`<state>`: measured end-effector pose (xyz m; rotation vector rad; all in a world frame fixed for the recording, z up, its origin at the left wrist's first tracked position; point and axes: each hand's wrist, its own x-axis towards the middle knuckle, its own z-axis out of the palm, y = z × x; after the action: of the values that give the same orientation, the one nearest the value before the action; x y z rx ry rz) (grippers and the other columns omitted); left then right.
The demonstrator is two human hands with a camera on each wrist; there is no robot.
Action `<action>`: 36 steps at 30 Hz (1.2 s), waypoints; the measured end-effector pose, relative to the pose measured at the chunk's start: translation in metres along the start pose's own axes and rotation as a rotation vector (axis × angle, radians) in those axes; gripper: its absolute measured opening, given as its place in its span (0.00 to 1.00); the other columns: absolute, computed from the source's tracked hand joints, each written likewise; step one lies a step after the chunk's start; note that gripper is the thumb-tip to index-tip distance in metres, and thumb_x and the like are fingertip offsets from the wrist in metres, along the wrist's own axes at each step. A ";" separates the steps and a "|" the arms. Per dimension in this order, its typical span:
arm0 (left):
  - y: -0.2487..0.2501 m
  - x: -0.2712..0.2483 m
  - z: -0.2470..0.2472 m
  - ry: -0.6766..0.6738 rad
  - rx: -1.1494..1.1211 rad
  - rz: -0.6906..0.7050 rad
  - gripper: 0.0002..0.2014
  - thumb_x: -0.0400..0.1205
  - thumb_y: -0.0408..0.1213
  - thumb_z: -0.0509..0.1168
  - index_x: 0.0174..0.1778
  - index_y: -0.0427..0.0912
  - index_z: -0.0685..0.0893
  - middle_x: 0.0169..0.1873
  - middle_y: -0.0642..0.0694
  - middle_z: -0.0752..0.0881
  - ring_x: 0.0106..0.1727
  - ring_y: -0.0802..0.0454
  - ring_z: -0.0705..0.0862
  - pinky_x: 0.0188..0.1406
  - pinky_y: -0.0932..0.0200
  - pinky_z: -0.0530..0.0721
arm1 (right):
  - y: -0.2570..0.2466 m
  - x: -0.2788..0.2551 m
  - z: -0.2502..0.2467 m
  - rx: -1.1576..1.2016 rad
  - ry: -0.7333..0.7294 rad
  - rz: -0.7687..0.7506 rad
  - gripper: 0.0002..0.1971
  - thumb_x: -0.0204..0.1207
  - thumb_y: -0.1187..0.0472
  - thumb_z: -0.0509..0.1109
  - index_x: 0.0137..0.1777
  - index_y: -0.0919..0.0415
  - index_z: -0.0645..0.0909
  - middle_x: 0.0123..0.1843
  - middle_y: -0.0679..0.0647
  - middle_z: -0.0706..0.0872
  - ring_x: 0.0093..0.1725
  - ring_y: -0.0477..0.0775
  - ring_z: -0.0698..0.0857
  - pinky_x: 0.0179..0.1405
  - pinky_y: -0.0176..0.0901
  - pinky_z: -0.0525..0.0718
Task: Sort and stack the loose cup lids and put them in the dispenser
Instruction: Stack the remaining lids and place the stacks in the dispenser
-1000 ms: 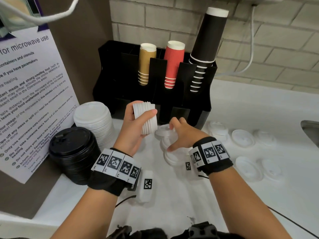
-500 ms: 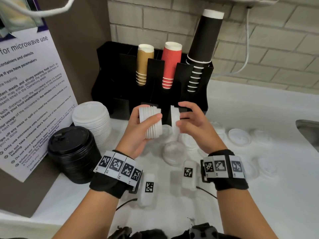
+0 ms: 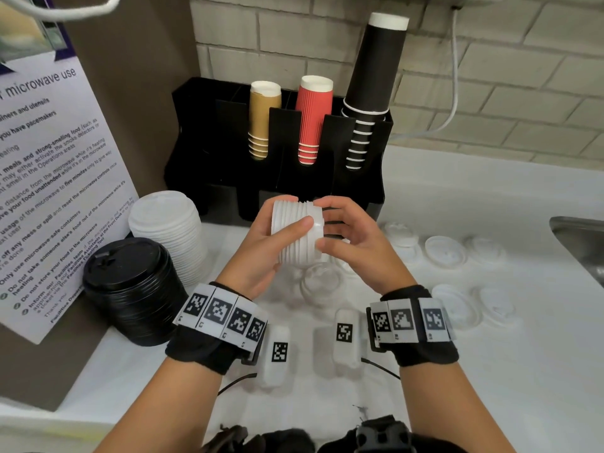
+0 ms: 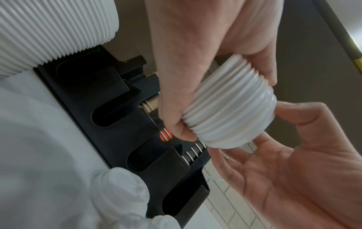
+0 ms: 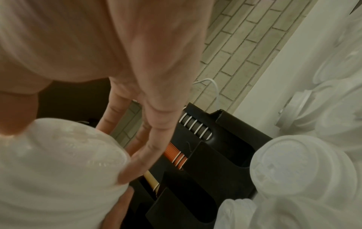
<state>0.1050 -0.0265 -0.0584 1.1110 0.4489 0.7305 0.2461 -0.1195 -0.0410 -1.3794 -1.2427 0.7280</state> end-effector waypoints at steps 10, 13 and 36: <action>0.001 0.000 0.003 0.033 -0.035 -0.002 0.25 0.69 0.44 0.74 0.62 0.52 0.77 0.57 0.46 0.84 0.56 0.48 0.86 0.42 0.54 0.87 | -0.001 0.002 0.004 0.017 -0.012 -0.025 0.24 0.68 0.61 0.75 0.65 0.51 0.78 0.59 0.52 0.84 0.58 0.50 0.84 0.61 0.50 0.85; 0.004 0.001 0.000 0.031 -0.024 -0.002 0.25 0.68 0.41 0.73 0.62 0.53 0.77 0.56 0.46 0.83 0.54 0.47 0.86 0.39 0.53 0.87 | -0.002 0.006 0.007 0.005 -0.035 -0.043 0.25 0.68 0.60 0.76 0.66 0.52 0.77 0.60 0.53 0.83 0.59 0.50 0.84 0.60 0.46 0.85; 0.008 -0.001 -0.025 0.247 -0.026 0.123 0.27 0.64 0.43 0.75 0.58 0.56 0.75 0.57 0.52 0.80 0.57 0.54 0.82 0.35 0.64 0.85 | 0.043 0.094 0.020 -1.208 -0.600 0.321 0.36 0.70 0.52 0.77 0.76 0.42 0.65 0.64 0.58 0.69 0.67 0.63 0.70 0.58 0.55 0.78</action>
<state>0.0849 -0.0093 -0.0610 1.0351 0.5816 0.9853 0.2642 -0.0185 -0.0665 -2.4841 -2.1349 0.6217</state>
